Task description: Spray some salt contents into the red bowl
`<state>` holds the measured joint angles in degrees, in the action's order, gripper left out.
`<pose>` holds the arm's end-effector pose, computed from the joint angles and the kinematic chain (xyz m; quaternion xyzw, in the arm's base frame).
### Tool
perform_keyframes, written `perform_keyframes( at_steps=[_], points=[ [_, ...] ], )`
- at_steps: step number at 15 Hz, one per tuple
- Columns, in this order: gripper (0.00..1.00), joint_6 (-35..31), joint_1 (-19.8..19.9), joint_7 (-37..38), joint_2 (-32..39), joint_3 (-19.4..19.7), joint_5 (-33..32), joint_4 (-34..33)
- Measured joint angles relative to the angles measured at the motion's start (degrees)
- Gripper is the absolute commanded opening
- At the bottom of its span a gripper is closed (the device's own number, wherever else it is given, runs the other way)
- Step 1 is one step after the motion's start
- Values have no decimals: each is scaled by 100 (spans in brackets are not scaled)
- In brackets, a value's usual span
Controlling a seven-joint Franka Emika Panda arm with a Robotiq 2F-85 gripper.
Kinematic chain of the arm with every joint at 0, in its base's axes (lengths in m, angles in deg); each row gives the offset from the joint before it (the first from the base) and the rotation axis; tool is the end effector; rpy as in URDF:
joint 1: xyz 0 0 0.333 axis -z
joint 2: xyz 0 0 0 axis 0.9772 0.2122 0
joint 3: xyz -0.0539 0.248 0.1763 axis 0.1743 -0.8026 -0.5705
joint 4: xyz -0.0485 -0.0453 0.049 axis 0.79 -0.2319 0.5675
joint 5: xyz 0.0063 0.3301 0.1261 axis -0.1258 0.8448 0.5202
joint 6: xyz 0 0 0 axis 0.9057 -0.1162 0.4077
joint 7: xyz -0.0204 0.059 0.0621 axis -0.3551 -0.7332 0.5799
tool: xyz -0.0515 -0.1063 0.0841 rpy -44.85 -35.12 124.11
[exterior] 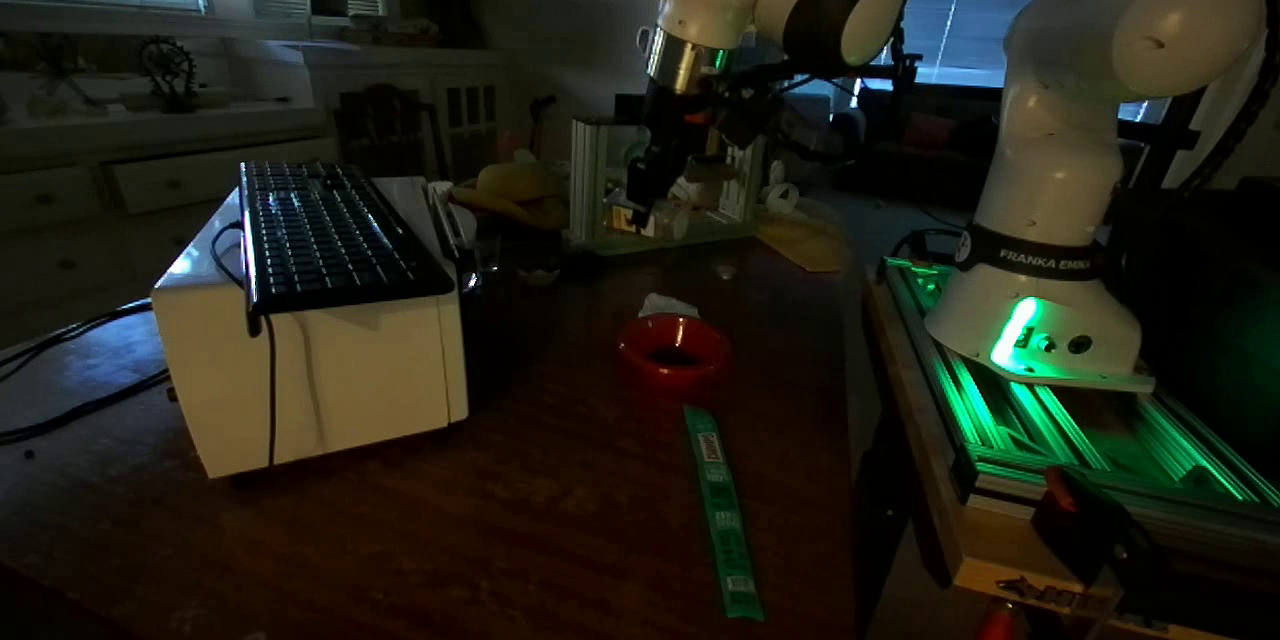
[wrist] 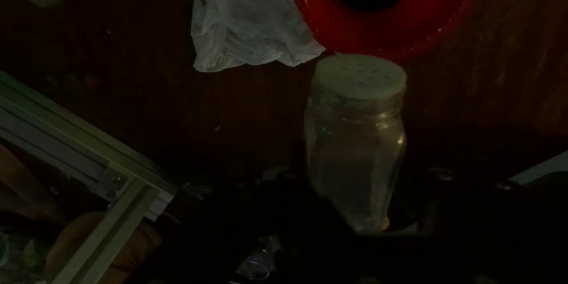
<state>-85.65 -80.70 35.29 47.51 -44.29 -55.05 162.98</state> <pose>0.3818 0.0451 0.2583 0.9831 -0.0717 0.1349 0.1006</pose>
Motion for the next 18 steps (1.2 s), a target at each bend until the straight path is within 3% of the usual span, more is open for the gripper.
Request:
perform_keyframes(
  at_steps=[1, 5, 8, 12, 18],
  points=[
    [24, 0, 1, 0, -14, -1, -3, 0],
    [24, 0, -1, 24, -10, -15, -63, -35],
    [24, -80, -2, 482, -9, -112, -612, -61],
    [24, -99, -5, 1669, -10, -290, -1719, -82],
    [24, -148, -6, 3905, 0, -384, -4035, -81]
  ],
)
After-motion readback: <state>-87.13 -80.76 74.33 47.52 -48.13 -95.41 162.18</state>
